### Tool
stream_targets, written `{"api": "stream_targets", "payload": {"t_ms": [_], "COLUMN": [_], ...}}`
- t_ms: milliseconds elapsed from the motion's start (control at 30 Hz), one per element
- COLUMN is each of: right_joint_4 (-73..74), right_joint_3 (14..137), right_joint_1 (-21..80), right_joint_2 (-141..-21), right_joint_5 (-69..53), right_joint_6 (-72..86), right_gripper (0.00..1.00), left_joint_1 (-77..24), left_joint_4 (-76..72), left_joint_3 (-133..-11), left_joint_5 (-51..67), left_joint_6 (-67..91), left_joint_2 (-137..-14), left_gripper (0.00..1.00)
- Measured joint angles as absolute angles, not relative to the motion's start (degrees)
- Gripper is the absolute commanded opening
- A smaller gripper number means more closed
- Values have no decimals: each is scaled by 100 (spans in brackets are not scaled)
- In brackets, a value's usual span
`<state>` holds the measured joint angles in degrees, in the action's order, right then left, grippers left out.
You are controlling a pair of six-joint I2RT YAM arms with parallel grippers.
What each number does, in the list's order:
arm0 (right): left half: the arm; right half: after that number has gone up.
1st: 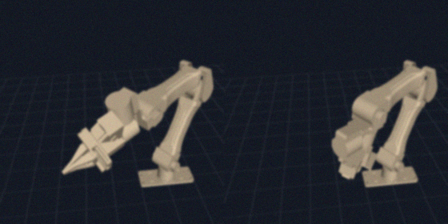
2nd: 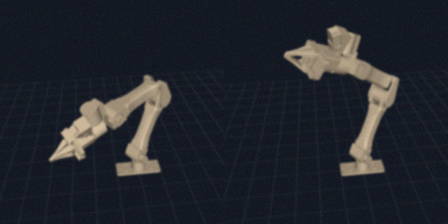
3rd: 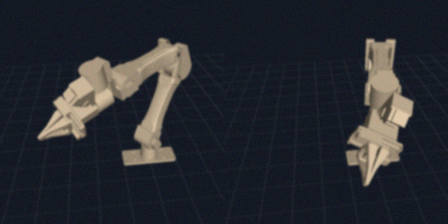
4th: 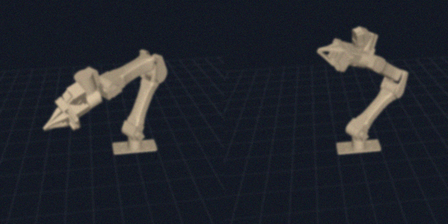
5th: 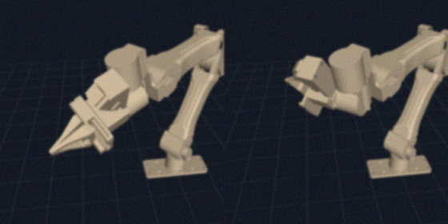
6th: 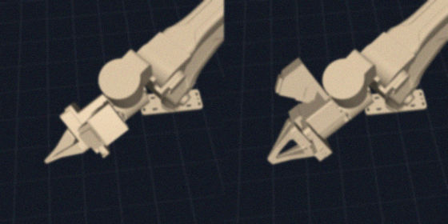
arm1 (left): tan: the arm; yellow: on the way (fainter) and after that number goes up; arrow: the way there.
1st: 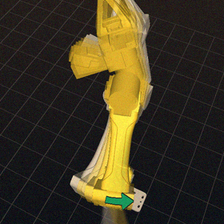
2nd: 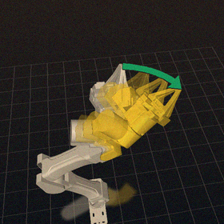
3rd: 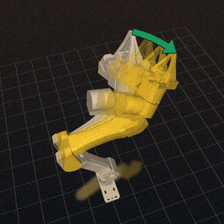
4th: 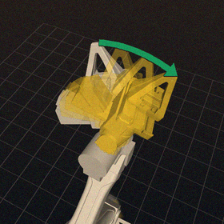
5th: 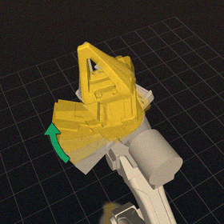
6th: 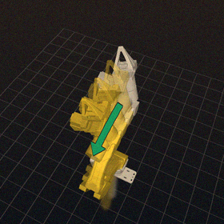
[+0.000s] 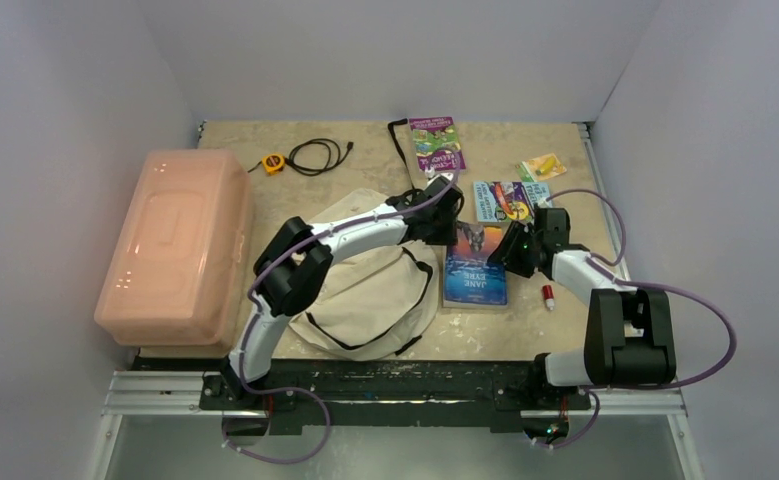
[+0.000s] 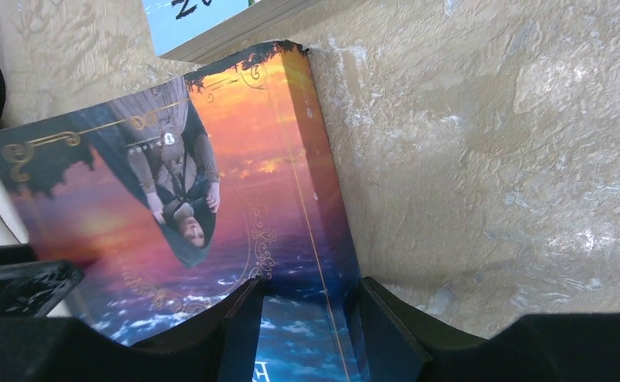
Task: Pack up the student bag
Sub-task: Pick up the book from the center of the board.
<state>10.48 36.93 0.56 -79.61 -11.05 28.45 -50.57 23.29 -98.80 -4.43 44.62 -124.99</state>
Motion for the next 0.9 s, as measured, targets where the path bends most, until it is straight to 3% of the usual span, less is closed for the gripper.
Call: {"api": "stream_targets", "payload": {"t_ms": [233,533,567,700,800,900], "right_joint_4": [917,814,808,814,862,899], "right_joint_3": [3625,3577,3564,3522,3520,3520], "right_joint_1": [21,21,21,21,16,16], "right_joint_2": [-7961,-7953,-7937,-7861,-7835,-7767], "right_joint_5": [-1179,-1278,-1278,-1273,-1258,-1267], "right_joint_6": [2847,2847,2847,2847,2842,2834], "right_gripper": [50,50,50,49,52,64], "left_joint_1": [-5074,-5085,-5085,-5078,-5035,-5030], "left_joint_4": [1761,1610,1695,1951,2141,2176], "left_joint_3": [-9758,-9797,-9874,-10084,-10084,-10071], "left_joint_5": [119,320,316,204,45,-3], "left_joint_6": [4626,4683,4672,4580,4534,4488], "left_joint_2": [-12116,-12138,-12195,-12429,-12449,-12442], "left_gripper": [22,29,28,0,0,0]}}
